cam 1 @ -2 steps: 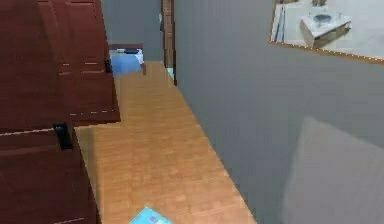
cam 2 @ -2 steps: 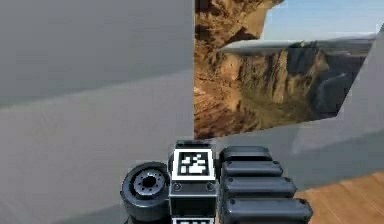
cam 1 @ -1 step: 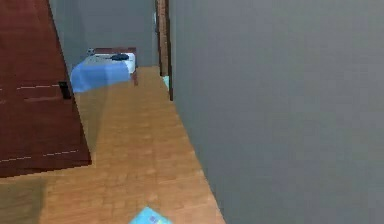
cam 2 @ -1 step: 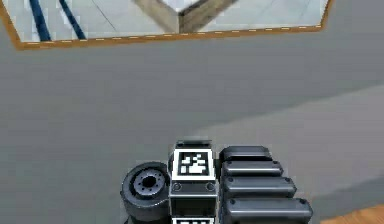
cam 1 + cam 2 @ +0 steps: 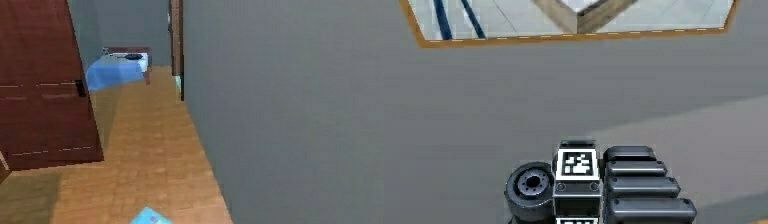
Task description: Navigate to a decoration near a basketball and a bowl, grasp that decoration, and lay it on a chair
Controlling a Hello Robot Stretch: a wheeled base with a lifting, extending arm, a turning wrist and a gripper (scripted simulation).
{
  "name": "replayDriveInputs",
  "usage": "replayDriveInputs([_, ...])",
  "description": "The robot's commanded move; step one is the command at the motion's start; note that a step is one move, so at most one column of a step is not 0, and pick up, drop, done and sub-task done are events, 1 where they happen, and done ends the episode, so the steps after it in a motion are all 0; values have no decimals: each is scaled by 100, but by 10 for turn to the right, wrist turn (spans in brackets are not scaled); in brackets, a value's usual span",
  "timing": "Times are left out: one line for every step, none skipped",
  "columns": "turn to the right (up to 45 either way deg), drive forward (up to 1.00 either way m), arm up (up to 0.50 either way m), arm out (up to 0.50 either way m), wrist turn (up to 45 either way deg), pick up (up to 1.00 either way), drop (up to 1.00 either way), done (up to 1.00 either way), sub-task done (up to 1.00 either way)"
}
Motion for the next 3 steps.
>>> replayDriveInputs([0, 45, 0, 0, 0, 0, 0, 0, 0])
replayDriveInputs([-450, 0, 0, 0, 0, 0, 0, 0, 0])
replayDriveInputs([-270, 0, 0, 0, 0, 0, 0, 0, 0])
